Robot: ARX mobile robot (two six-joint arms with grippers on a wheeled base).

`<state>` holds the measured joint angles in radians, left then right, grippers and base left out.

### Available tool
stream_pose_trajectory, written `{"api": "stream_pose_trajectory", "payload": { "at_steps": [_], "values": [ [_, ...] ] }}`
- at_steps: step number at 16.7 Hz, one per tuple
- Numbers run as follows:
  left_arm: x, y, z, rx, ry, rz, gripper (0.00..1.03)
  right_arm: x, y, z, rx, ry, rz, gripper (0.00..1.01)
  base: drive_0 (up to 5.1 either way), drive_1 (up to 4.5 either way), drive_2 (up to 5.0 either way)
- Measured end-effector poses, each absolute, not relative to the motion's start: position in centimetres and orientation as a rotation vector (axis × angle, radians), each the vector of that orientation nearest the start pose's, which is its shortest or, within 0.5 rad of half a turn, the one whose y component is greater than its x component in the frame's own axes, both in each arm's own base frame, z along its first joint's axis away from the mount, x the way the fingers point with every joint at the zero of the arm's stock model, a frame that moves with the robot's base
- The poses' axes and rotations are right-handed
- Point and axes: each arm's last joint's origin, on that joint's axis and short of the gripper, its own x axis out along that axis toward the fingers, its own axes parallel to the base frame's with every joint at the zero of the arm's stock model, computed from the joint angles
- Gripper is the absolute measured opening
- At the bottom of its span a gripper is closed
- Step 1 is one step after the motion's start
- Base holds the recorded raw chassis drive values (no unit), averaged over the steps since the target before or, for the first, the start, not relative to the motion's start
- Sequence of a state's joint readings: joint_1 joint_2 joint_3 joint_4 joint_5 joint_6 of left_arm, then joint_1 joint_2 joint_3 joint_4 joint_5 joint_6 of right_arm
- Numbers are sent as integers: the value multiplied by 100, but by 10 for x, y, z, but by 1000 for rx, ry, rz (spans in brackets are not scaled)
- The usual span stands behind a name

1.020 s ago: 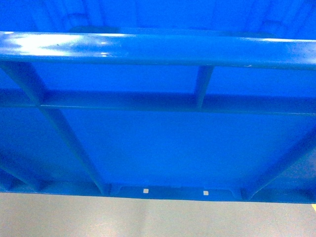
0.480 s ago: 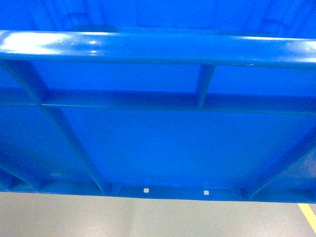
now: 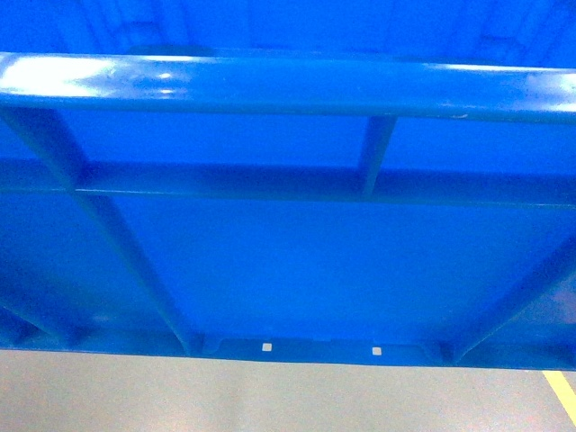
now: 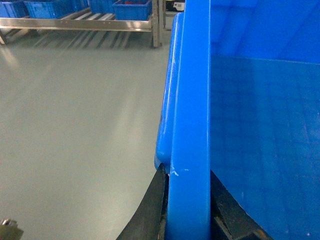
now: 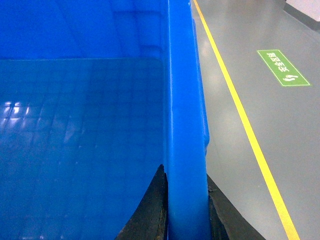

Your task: Place box next to blue box on left shelf

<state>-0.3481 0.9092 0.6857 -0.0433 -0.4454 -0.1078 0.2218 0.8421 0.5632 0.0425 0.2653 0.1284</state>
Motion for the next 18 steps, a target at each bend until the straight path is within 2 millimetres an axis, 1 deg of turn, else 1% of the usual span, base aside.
{"api": "stream_pose_trajectory", "payload": {
  "at_steps": [18],
  "values": [
    [193,-57,291,-4,243,109,10,186,34,268,68,229,-58,10,-3,425,-430]
  ]
}}
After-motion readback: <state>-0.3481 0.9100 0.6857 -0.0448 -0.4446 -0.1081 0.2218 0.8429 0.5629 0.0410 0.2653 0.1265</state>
